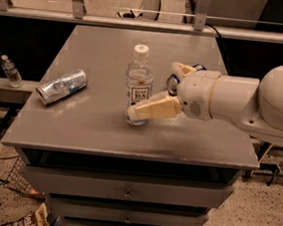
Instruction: Knock blue plastic bottle over
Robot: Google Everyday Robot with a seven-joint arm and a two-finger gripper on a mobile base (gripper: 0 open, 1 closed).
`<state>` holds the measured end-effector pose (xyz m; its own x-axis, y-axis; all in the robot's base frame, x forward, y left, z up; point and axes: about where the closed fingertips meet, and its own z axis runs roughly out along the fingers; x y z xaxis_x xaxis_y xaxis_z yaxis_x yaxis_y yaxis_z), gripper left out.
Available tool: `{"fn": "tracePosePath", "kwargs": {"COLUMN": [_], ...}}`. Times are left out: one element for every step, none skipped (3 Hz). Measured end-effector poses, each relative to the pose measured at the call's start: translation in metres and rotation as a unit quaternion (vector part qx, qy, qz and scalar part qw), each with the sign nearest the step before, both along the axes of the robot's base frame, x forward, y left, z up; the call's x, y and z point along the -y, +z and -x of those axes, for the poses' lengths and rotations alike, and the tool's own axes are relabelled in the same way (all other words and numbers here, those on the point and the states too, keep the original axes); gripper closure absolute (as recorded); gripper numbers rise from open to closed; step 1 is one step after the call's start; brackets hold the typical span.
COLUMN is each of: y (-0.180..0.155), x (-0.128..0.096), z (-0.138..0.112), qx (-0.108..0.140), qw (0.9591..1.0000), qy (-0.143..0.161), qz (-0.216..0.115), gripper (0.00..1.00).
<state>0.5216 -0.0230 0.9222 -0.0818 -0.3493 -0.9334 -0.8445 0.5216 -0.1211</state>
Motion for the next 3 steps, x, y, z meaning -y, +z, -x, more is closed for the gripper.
{"fn": "tracePosePath", "kwargs": {"y": [0.0028,0.0044,0.0048], "x": [-0.0058,-0.0098,-0.0131], "z": [-0.0036,-0.0049,-0.0065], "qx": [0.005,0.009,0.008], "qw": [1.0,0.9999,0.9997], "qy": [0.005,0.008,0.011], "qz": [-0.007,-0.011,-0.018], "gripper": [0.0,0.19,0.41]}}
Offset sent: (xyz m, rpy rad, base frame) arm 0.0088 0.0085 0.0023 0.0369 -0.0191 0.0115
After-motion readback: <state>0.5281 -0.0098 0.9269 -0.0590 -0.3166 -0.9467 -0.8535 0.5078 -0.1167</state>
